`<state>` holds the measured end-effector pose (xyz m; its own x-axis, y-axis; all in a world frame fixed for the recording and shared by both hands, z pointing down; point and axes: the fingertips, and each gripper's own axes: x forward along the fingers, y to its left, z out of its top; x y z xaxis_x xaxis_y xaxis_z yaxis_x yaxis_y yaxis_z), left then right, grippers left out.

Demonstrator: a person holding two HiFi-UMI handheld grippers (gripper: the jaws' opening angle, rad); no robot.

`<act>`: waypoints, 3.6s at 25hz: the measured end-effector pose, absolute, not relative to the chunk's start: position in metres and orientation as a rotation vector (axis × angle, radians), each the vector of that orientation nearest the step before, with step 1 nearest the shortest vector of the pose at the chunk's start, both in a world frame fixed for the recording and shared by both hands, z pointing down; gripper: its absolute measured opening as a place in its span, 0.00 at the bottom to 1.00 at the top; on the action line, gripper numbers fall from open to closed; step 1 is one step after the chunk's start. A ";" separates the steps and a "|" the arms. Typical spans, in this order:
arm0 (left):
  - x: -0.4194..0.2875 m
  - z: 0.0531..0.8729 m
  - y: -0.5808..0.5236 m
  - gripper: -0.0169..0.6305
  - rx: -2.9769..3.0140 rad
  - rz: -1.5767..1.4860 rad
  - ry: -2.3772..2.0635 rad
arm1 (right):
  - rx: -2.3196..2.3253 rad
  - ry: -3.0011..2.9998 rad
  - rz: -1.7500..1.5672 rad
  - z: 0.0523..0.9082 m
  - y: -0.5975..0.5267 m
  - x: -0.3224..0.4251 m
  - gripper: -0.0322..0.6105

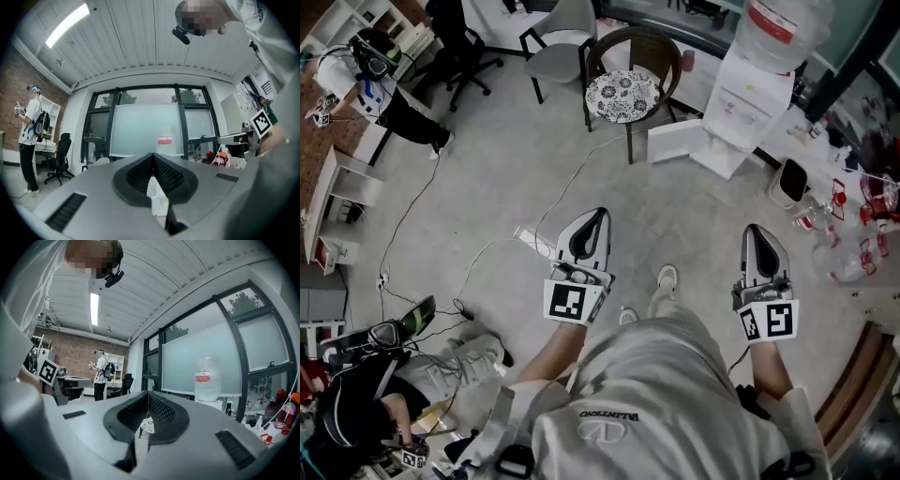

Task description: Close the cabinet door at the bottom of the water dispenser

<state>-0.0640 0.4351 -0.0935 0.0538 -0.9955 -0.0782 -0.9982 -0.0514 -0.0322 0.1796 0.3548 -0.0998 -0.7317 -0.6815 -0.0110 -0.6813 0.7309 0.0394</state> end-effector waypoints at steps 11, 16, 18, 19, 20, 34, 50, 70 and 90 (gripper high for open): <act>-0.052 -0.095 0.341 0.03 -2.190 0.022 2.138 | 1.000 -2.975 -0.085 -0.098 0.262 0.167 0.08; -0.046 -0.093 0.314 0.03 -2.161 -0.003 2.169 | 0.902 -3.002 -0.090 -0.097 0.235 0.164 0.08; -0.042 -0.091 0.308 0.03 -2.151 -0.007 2.184 | 0.867 -3.012 -0.096 -0.095 0.227 0.164 0.08; -0.041 -0.090 0.305 0.03 -2.148 -0.008 2.192 | 0.857 -3.016 -0.091 -0.094 0.222 0.163 0.08; -0.039 -0.090 0.303 0.03 -2.147 -0.010 2.198 | 0.850 -3.020 -0.081 -0.094 0.218 0.162 0.08; -0.051 -0.090 0.276 0.03 -2.174 -0.054 2.169 | 0.855 -3.049 -0.045 -0.091 0.195 0.137 0.08; -0.144 -0.086 0.167 0.03 -2.336 0.050 2.045 | 0.943 -3.035 -0.040 -0.092 0.115 0.043 0.08; -0.201 -0.067 0.053 0.03 -2.588 0.106 1.817 | 1.048 -2.954 -0.076 -0.086 0.033 -0.061 0.08; -0.208 0.182 -0.038 0.03 -2.497 0.018 1.870 | 0.809 -3.011 -0.007 0.181 -0.069 -0.074 0.08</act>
<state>-0.2077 -0.0384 0.1818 0.2813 -0.9594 -0.0225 -0.9596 -0.2811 -0.0109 -0.0738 -0.0687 0.1806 -0.8652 -0.5009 0.0215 -0.5008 0.8655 0.0102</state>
